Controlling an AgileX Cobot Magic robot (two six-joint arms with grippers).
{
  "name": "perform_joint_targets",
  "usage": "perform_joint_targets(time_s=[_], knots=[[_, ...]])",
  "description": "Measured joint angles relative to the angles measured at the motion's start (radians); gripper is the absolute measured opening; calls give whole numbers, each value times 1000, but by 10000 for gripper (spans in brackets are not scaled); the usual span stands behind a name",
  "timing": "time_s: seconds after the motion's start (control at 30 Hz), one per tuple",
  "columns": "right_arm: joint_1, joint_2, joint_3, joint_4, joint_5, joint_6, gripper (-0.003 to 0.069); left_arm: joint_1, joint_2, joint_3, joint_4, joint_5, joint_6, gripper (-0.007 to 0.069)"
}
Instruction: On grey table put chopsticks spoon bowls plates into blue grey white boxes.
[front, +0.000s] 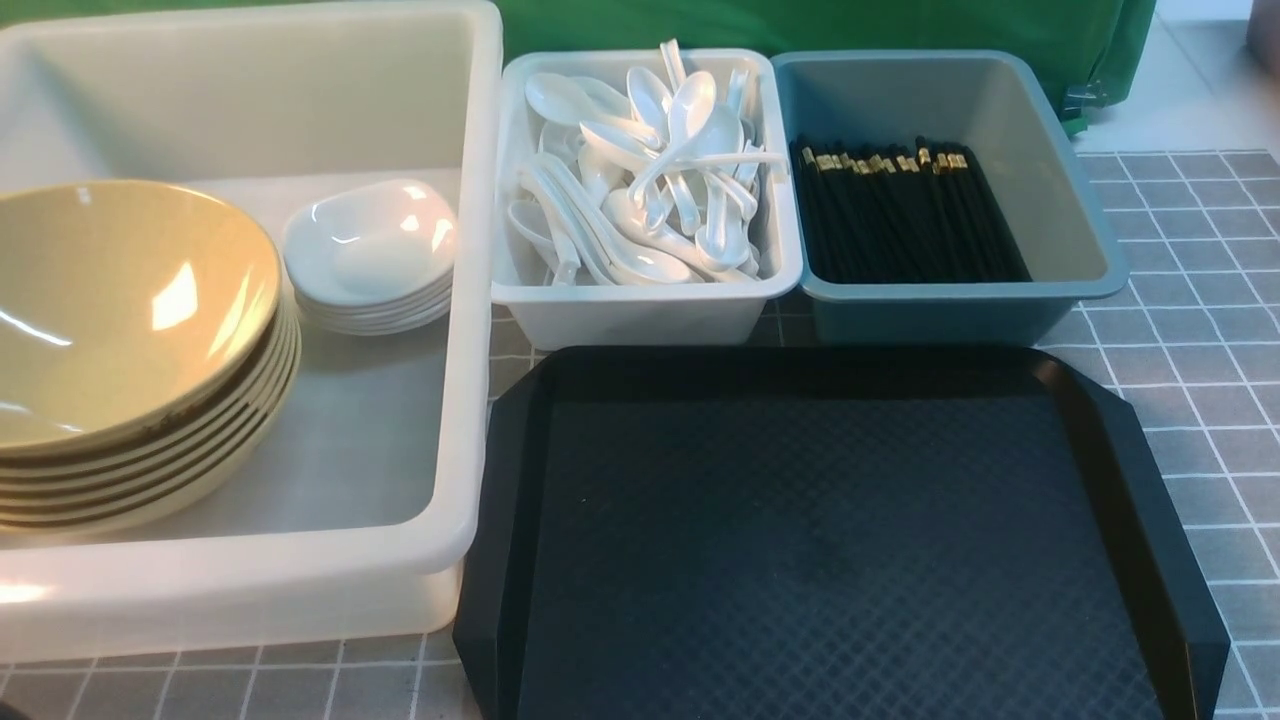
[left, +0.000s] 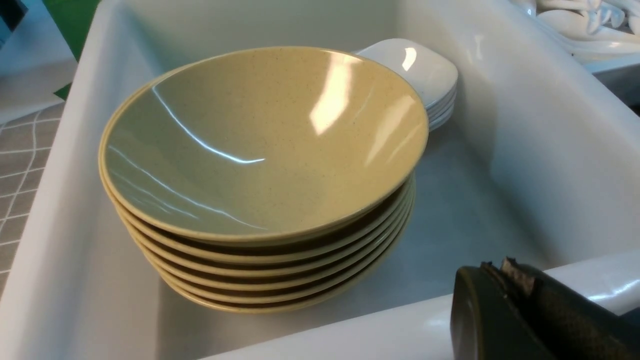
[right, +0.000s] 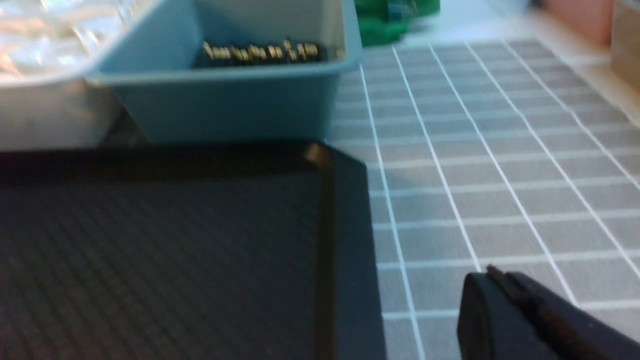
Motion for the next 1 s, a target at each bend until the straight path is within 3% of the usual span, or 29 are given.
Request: perform_joint_targets(time_s=[1.0], knots=[[-21,-1,0,-6,0,2,34,0,0,0,0,0,0,-10]])
